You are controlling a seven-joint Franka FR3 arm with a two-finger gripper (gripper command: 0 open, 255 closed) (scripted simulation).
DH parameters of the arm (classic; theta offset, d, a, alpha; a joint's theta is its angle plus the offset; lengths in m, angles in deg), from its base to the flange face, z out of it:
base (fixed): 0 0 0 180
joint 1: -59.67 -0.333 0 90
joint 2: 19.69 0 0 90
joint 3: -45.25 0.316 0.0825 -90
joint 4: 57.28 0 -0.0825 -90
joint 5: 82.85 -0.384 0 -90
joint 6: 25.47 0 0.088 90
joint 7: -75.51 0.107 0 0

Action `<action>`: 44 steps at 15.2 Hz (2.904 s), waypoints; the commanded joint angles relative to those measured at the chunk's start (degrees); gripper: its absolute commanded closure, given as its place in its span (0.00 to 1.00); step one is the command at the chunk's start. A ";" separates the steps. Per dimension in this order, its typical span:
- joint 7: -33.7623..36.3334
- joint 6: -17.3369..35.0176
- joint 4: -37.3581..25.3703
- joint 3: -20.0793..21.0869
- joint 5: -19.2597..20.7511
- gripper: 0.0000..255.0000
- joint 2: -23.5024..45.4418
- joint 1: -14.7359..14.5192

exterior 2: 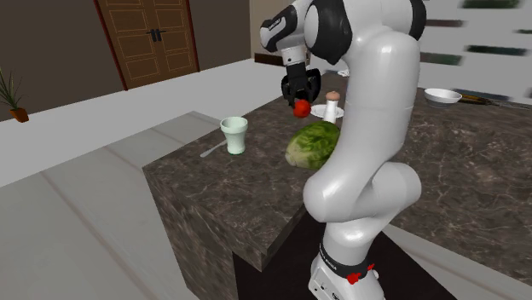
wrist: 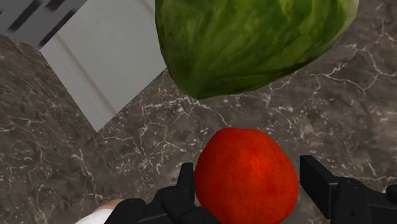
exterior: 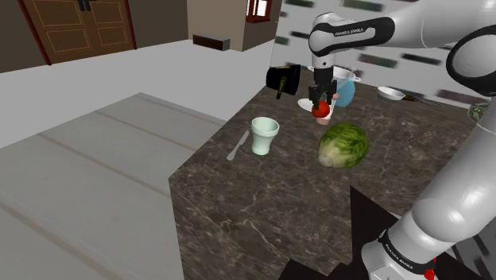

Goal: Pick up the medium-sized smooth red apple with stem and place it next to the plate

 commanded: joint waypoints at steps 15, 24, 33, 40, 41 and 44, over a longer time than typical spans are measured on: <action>-12.47 -15.50 -54.66 -3.30 -1.25 1.00 37.13 7.69; -10.85 -6.70 -42.90 -3.07 -1.16 1.00 34.32 7.43; -9.63 0.09 -35.99 -2.91 -1.13 1.00 34.30 7.39; -9.13 2.89 -33.66 -2.85 -1.12 1.00 34.82 7.41; -9.13 2.89 -33.66 -2.85 -1.12 1.00 34.82 7.41; -9.13 2.89 -33.66 -2.85 -1.12 1.00 34.82 7.41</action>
